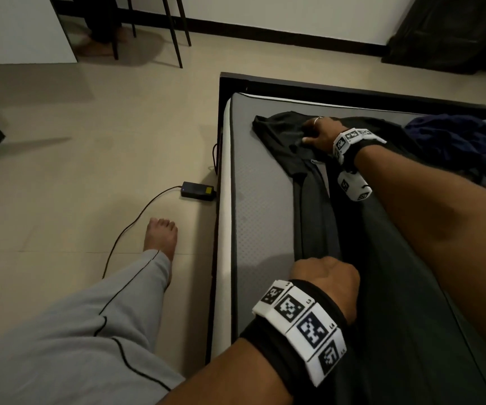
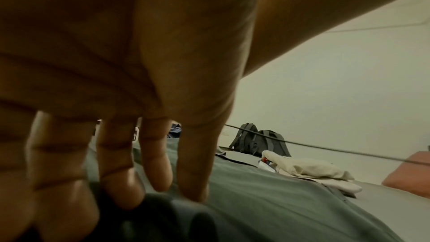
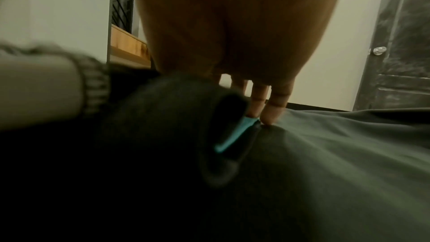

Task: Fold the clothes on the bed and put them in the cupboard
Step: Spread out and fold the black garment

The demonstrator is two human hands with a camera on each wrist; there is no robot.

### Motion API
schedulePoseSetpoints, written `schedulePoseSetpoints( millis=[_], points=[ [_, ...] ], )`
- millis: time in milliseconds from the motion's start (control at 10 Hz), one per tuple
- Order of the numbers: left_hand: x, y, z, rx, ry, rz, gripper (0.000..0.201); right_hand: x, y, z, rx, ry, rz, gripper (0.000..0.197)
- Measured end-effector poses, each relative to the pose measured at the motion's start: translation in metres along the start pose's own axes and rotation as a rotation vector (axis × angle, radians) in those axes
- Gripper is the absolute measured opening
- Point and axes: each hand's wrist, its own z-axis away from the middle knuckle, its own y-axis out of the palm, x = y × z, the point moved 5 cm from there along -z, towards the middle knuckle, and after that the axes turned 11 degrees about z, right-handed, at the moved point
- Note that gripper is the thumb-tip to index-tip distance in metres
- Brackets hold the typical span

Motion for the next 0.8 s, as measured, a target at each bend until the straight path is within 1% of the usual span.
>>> schedulePoseSetpoints(
  millis=[100, 200, 300, 400, 500, 600, 700, 800],
  points=[
    [0.006, -0.007, -0.017, -0.01, -0.062, -0.064, 0.038, 0.007, -0.002, -0.016, -0.016, -0.057, 0.049, 0.028],
    [-0.007, -0.007, -0.028, -0.009, -0.059, -0.112, 0.053, 0.019, -0.01, -0.025, -0.008, -0.096, 0.013, 0.007],
    [0.012, 0.021, -0.087, 0.006, -0.091, -0.107, 0.048, 0.025, -0.024, -0.038, -0.143, -0.042, -0.213, 0.015],
    [0.089, 0.069, -0.208, -0.155, -0.274, -0.092, 0.041, 0.031, -0.038, -0.046, -0.248, 0.032, -0.508, 0.025],
    [0.132, 0.127, -0.309, -0.165, -0.304, 0.003, 0.044, 0.036, -0.035, -0.048, -0.23, 0.084, -0.597, 0.035],
    [0.127, 0.116, -0.293, -0.123, -0.347, 0.088, 0.045, 0.035, -0.018, -0.043, -0.138, 0.125, -0.434, 0.016],
    [0.117, 0.11, -0.282, -0.191, -0.333, 0.162, 0.047, 0.028, -0.017, -0.036, -0.156, 0.077, -0.327, 0.029],
    [0.117, 0.114, -0.286, -0.222, -0.327, 0.166, 0.036, 0.01, -0.031, -0.027, -0.256, 0.078, -0.41, 0.043]
  ],
)
